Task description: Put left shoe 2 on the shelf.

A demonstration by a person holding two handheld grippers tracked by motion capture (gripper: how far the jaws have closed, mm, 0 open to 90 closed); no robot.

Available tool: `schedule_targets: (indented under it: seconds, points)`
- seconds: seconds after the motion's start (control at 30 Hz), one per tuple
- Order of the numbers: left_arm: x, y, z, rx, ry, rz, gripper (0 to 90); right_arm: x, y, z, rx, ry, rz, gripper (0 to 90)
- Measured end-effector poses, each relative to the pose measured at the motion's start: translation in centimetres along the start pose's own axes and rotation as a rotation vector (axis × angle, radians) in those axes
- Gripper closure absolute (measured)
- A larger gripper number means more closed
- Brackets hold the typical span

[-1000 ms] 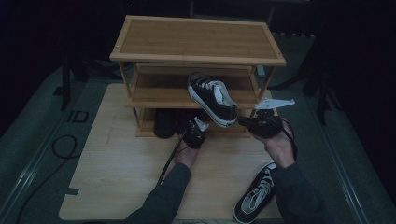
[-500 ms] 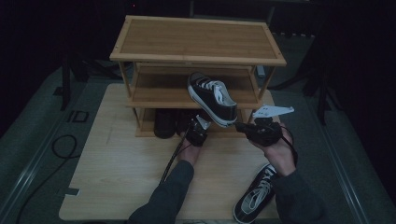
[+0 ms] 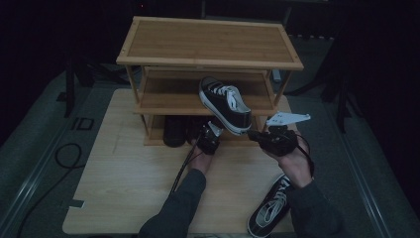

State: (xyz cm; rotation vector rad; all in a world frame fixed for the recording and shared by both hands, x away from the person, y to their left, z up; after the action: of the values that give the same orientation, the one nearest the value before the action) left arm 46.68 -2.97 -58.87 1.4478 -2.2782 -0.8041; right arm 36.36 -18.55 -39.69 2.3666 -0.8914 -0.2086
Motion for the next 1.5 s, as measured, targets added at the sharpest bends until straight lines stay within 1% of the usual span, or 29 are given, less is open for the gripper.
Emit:
schedule_targets:
  seconds: [0.3, 0.6, 0.63, 0.93, 0.97, 1.0, 1.03, 1.1, 1.13, 1.33, 1.43, 1.5]
  points:
    - [0.0, 0.0, 0.0, 0.000, 0.003, -0.001, 90.0, -0.2, -0.1, -0.1, -0.001, 0.004, -0.008, 90.0]
    - [0.0, 0.0, 0.1, 0.004, 0.010, -0.007, 90.0, -1.0, -0.7, -0.5, -0.001, 0.020, -0.041, 90.0]
    - [0.0, 0.0, 0.1, 0.004, 0.010, -0.007, 90.0, -1.2, -0.9, -0.7, -0.002, 0.023, -0.052, 90.0]
    - [0.0, 0.1, 0.1, 0.001, 0.010, -0.008, 90.0, -1.7, -1.6, -1.2, 0.002, 0.034, -0.078, 90.0]
    - [0.0, 0.1, 0.1, 0.001, 0.010, -0.009, 90.0, -1.7, -1.8, -1.3, 0.008, 0.032, -0.090, 90.0]
    - [0.0, 0.1, 0.1, 0.001, 0.010, -0.010, 90.0, -1.7, -1.8, -1.3, 0.008, 0.032, -0.090, 90.0]
    - [0.0, 0.1, 0.1, 0.002, 0.011, -0.009, 90.0, -1.6, -1.9, -1.3, 0.016, 0.018, -0.107, 90.0]
    - [0.0, 0.1, 0.1, 0.002, 0.011, -0.010, 90.0, -1.6, -1.9, -1.3, 0.016, 0.018, -0.107, 90.0]
    - [0.0, 0.1, 0.1, 0.002, 0.011, -0.010, 90.0, -1.5, -2.1, -1.3, 0.022, 0.006, -0.124, 90.0]
    - [0.0, 0.1, 0.1, 0.002, 0.016, -0.010, 90.0, -1.7, -2.5, -1.7, 0.020, 0.013, -0.127, 90.0]
    - [-0.1, 0.1, 0.1, 0.001, 0.019, -0.010, 90.0, -1.5, -2.9, -1.8, 0.024, 0.000, -0.141, 90.0]
    - [-0.1, 0.1, 0.1, 0.001, 0.019, -0.010, 90.0, -1.5, -2.9, -1.8, 0.023, 0.000, -0.142, 90.0]
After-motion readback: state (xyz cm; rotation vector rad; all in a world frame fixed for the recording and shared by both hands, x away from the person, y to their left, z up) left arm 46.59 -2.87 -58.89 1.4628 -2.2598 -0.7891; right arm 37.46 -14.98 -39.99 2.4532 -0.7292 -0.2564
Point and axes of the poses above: each handheld gripper's, and its own axes: y roughly backward along the jaws, z roughly out of its underside, x roughly to its right, the point moved 5 cm from there along -y, roughly forward along the jaws, and after that the axes turned 4 degrees about y, right-handed, at the moved point
